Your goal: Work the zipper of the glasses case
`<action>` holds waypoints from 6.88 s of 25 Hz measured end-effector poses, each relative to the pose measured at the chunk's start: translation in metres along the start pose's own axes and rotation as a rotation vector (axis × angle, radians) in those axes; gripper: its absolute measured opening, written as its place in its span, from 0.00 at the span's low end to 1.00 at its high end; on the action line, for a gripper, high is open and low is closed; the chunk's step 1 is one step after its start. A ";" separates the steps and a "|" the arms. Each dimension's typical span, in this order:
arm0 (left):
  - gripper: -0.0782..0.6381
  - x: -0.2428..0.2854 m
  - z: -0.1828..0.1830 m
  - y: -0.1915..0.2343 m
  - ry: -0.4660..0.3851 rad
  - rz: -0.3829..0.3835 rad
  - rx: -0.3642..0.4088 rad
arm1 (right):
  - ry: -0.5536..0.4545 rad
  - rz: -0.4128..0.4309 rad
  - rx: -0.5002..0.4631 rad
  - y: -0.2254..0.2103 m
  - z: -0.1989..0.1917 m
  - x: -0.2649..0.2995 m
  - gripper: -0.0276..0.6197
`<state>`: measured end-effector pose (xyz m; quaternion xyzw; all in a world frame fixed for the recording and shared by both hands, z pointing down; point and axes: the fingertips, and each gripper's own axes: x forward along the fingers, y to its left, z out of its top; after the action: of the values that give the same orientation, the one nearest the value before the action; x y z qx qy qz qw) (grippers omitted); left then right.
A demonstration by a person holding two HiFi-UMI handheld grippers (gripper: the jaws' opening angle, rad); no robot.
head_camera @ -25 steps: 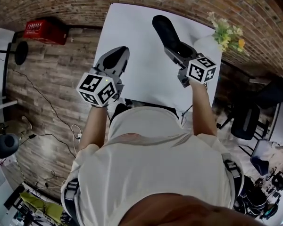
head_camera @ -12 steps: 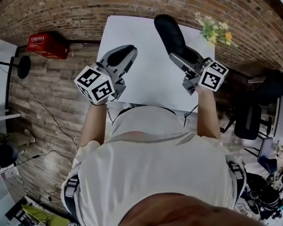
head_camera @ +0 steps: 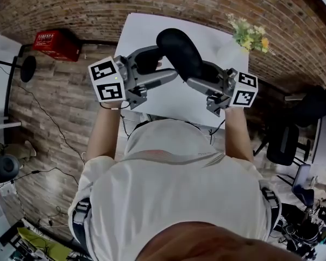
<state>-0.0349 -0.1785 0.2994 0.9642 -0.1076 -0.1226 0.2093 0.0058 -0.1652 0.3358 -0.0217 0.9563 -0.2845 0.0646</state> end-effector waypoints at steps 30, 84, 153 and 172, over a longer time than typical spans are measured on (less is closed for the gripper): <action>0.49 0.022 0.003 0.009 -0.091 0.020 -0.064 | 0.117 0.018 -0.058 0.002 -0.020 0.014 0.55; 0.49 -0.004 0.034 0.085 -0.260 0.444 -0.156 | 0.186 -0.713 -0.590 -0.076 0.004 -0.001 0.13; 0.49 -0.033 -0.237 0.064 1.175 0.207 0.143 | 0.709 -0.354 -1.045 -0.056 -0.089 0.023 0.15; 0.50 -0.047 -0.026 0.105 0.177 0.686 0.303 | 0.157 -0.924 -0.655 -0.103 0.036 -0.061 0.12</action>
<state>-0.0883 -0.2503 0.3763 0.8990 -0.4224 0.0557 0.1016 0.0714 -0.2667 0.3690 -0.4352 0.8877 0.0271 -0.1481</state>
